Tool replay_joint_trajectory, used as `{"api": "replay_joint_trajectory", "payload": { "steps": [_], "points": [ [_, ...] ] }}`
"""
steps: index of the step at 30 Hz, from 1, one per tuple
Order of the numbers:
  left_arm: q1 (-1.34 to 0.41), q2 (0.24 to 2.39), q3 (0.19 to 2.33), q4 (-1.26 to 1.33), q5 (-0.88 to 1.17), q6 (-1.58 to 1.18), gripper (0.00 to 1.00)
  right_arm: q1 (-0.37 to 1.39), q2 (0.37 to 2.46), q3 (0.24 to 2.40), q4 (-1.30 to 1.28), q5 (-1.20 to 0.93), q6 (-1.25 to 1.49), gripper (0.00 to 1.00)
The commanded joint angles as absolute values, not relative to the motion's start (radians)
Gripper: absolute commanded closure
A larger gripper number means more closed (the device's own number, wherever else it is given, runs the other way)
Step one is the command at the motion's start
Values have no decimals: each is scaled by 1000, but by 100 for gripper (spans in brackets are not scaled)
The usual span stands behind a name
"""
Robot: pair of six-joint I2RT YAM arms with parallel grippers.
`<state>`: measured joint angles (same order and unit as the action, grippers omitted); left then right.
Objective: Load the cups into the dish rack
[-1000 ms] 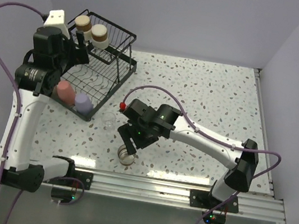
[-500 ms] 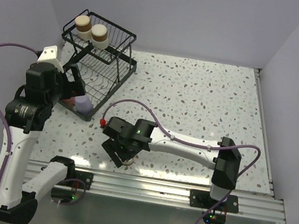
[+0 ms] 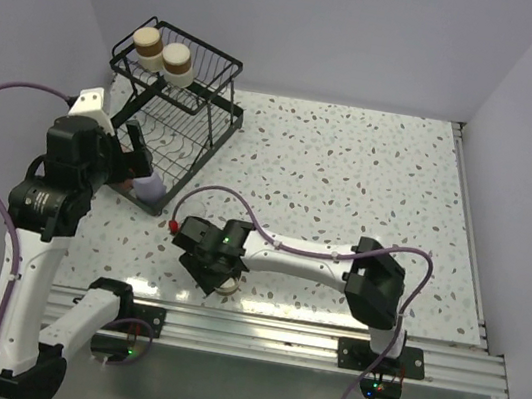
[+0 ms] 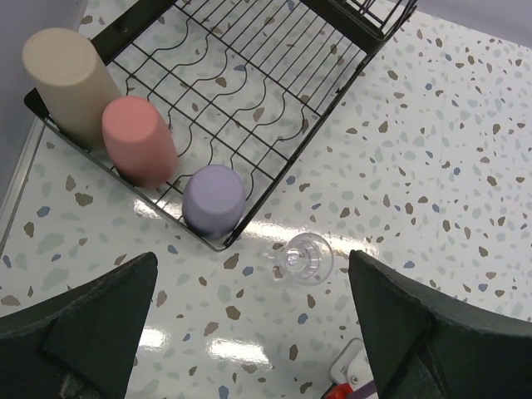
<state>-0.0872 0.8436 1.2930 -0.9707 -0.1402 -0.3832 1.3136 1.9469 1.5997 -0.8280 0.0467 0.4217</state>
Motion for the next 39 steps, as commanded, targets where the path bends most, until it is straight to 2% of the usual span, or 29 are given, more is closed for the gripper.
{"api": "replay_joint_trajectory", "payload": {
  "steps": [1,2,4,6,7,13,18,23,26,29,30,33,39],
  "points": [
    [-81,864,1324,-976,-143,-356,0,1312,1976,1589,-798,95,388,55],
    [-83,874,1333,-976,-146,-353,0,1312,1979,1588,-798,101,387,67],
    [-83,885,1341,-970,-147,-342,0,1313,1986,1588,-804,116,387,78],
    [-83,899,1345,-959,-146,-341,0,1312,1987,1595,-822,147,387,98],
    [-83,902,1345,-953,-144,-339,0,1312,1983,1609,-828,158,384,100],
    [-83,928,1357,-920,-97,-334,0,1296,1863,1738,-920,282,368,100],
    [-83,939,1397,-875,-5,-337,0,1140,1743,1844,-1003,215,419,100],
    [-83,986,1430,-763,247,-390,0,892,1541,1810,-967,28,477,100],
    [-81,1046,1421,-611,454,-471,0,778,1436,1792,-916,-73,509,100],
    [-84,1089,1349,-341,633,-609,0,685,1382,1783,-867,-141,558,100],
    [-84,1100,1327,-198,693,-685,0,660,1349,1763,-850,-185,586,100],
    [-97,1167,1278,-18,748,-782,0,542,1272,1662,-753,-311,674,100],
    [-227,1324,1328,48,759,-761,0,267,1167,1355,-379,-624,980,100]
  ]
}}
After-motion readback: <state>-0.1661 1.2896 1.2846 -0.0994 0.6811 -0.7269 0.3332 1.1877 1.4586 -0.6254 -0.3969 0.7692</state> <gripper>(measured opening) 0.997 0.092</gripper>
